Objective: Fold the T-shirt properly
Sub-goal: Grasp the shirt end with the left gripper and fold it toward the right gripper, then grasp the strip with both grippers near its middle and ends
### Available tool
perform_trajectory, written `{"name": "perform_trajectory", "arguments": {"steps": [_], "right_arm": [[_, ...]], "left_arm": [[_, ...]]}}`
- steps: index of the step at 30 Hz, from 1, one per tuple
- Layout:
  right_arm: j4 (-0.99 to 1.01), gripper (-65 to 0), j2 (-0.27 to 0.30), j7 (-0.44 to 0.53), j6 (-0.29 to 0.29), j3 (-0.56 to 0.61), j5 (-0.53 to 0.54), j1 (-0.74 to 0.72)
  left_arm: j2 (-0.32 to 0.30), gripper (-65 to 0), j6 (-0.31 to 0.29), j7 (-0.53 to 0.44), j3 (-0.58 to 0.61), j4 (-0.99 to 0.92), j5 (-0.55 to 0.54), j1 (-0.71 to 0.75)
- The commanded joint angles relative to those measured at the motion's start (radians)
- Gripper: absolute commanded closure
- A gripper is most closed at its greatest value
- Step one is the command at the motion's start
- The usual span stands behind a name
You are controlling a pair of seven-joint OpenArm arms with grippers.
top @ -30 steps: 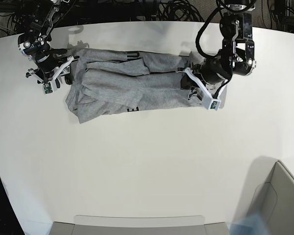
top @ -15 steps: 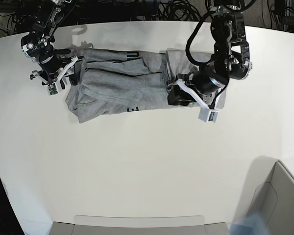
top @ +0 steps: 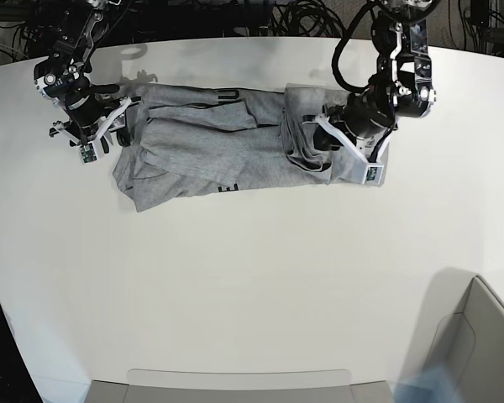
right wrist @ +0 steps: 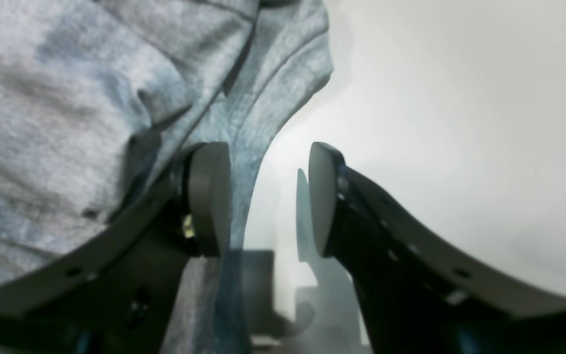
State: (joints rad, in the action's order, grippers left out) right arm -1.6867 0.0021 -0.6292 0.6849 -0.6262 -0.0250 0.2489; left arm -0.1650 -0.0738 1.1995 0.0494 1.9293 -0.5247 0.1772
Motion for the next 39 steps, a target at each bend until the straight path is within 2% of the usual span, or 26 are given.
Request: {"name": "perform_trajectory", "arguments": {"steps": [1, 6, 10, 16, 21, 26, 27, 31, 33, 35, 39], "right_arm": [[-0.026, -26.2, 0.008, 0.022, 0.013, -0.004, 0.018, -0.013], [-0.062, -26.2, 0.002, 0.022, 0.013, -0.004, 0.021, -0.023], [-0.091, -26.2, 0.002, 0.021, 0.013, 0.001, 0.023, -0.027], [-0.138, -26.3, 0.000, 0.018, 0.013, 0.002, 0.024, -0.029], [-0.149, -26.2, 0.000, 0.016, 0.013, 0.002, 0.026, -0.029], [-0.151, -27.1, 0.000, -0.001, 0.013, -0.025, 0.165, -0.006], [-0.158, -28.2, 0.002, -0.033, 0.013, -0.040, 0.205, -0.001], [-0.171, -34.2, 0.014, -0.266, 0.013, -0.125, 0.350, -0.035], [-0.158, -34.8, 0.035, -0.410, 0.013, -0.179, 0.400, -0.078], [-0.125, -34.8, 0.039, -0.507, 0.013, -0.222, 0.431, -0.109], [-0.011, -34.8, 0.062, -0.588, 0.013, -0.266, 0.445, -0.151]], "left_arm": [[-0.001, -8.7, 0.001, -0.008, 0.020, -0.001, -0.002, -0.005], [-0.001, -8.7, 0.004, -0.079, 0.077, -0.043, 0.030, -0.009], [0.002, -8.7, 0.006, -0.097, 0.135, -0.138, 0.024, -0.087], [0.081, -8.7, 0.006, -0.099, 0.166, -0.232, 0.028, -0.184], [0.101, -8.7, 0.006, -0.097, 0.171, -0.201, 0.024, -0.209], [0.098, -8.7, 0.006, -0.096, 0.183, -0.198, 0.028, -0.204], [0.098, -8.7, 0.006, -0.096, 0.183, -0.198, 0.028, -0.203], [0.095, -8.7, 0.006, -0.097, 0.177, -0.199, 0.030, -0.170], [0.095, -8.7, 0.004, -0.099, 0.175, -0.199, 0.030, -0.167], [0.091, -8.7, 0.004, -0.099, 0.178, -0.199, 0.030, -0.166], [0.083, -8.7, 0.004, -0.099, 0.182, -0.199, 0.030, -0.146]]}}
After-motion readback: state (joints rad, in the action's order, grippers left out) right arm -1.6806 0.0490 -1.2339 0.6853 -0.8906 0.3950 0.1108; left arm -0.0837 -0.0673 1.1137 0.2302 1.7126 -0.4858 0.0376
